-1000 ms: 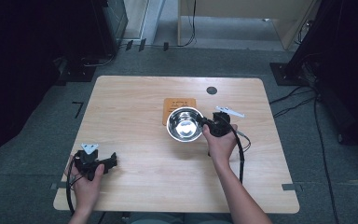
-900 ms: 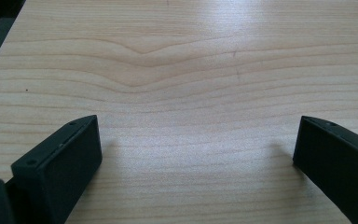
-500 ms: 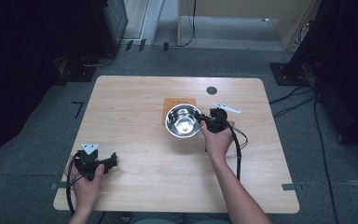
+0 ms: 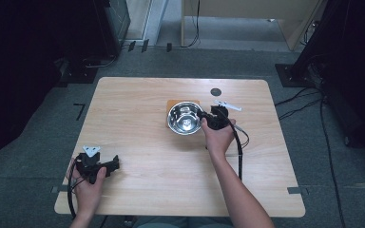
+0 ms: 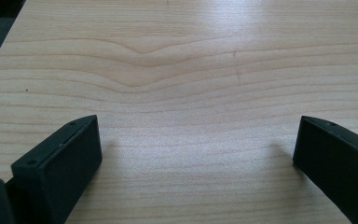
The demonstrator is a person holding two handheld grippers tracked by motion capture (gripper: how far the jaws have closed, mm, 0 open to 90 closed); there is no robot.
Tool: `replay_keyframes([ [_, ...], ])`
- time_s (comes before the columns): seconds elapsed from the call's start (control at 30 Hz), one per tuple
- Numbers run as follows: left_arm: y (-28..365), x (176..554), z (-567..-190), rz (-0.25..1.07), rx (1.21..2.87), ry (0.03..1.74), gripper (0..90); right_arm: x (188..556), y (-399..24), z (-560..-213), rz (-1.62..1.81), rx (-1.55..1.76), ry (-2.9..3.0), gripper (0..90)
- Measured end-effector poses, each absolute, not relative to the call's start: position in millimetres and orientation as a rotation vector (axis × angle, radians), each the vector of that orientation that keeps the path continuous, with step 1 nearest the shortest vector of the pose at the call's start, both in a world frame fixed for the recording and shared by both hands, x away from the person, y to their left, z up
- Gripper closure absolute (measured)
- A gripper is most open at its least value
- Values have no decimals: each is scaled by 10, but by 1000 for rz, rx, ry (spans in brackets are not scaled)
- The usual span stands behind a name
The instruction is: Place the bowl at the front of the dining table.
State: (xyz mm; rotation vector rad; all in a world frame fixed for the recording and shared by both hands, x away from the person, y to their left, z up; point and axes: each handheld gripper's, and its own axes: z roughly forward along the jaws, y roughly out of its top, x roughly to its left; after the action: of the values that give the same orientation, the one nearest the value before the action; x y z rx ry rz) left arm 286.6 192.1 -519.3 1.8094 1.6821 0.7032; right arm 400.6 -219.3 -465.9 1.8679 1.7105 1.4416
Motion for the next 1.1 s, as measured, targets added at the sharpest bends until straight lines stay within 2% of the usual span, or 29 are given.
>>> replay_keyframes([
  [1.1,1919,2865,-5192,705,1809,1684,9,4362,-2078,-4908,1371,1964,1565,845],
])
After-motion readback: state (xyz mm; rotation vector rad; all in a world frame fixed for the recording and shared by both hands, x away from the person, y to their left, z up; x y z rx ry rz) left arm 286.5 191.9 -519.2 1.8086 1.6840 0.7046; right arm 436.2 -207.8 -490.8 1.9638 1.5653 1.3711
